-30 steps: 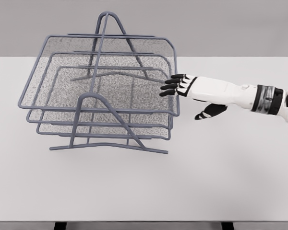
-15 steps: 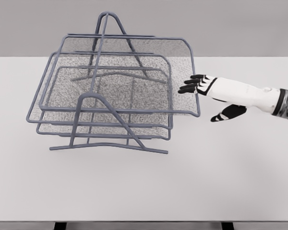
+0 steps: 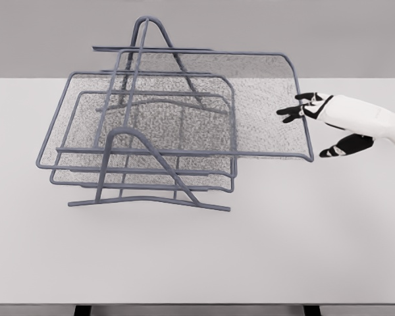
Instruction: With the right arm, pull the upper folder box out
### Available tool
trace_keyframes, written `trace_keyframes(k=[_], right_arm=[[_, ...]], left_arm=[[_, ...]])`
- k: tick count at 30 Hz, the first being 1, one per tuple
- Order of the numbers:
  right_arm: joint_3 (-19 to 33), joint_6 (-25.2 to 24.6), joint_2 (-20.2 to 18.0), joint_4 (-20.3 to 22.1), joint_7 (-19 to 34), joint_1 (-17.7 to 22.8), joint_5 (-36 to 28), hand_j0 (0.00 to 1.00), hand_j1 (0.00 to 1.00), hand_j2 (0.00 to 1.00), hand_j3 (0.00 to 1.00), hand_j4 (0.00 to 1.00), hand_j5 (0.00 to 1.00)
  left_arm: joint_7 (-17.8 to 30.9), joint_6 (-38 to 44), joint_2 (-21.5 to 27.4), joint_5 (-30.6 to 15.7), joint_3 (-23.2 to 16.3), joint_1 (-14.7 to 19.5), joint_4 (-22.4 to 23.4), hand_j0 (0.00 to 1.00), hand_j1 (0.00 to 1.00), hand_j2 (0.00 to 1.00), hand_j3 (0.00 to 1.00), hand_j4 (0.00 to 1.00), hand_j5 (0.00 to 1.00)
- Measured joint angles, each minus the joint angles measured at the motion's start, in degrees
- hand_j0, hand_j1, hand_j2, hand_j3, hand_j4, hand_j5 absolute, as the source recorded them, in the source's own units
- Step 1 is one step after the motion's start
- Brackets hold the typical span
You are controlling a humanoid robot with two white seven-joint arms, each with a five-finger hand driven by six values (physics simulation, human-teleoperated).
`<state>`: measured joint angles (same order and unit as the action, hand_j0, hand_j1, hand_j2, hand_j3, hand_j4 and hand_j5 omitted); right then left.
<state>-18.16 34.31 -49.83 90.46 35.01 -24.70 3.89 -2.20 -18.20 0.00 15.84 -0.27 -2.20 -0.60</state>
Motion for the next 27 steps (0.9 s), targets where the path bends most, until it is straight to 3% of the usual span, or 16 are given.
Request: trace_keyframes(k=[14, 21, 27], right_arm=[[2.23, 0.76, -5.27, 1.99, 0.02, -0.09, 2.26, 1.00, 1.00, 1.00, 1.00, 1.00, 1.00], [3.56, 0.85, -8.86, 2.34, 0.02, 0.00, -0.41, 1.00, 1.00, 1.00, 1.00, 1.00, 1.00], [3.71, 0.86, -9.58, 2.36, 0.02, -0.09, -0.80, 1.00, 1.00, 1.00, 1.00, 1.00, 1.00]], left_arm=[[0.00, -0.01, 0.00, 0.00, -0.01, 0.00, 0.00, 1.00, 1.00, 1.00, 1.00, 1.00, 1.00], [0.00, -0.01, 0.00, 0.00, -0.01, 0.00, 0.00, 1.00, 1.00, 1.00, 1.00, 1.00, 1.00], [0.00, 0.00, 0.00, 0.00, -0.01, 0.00, 0.00, 1.00, 1.00, 1.00, 1.00, 1.00, 1.00]])
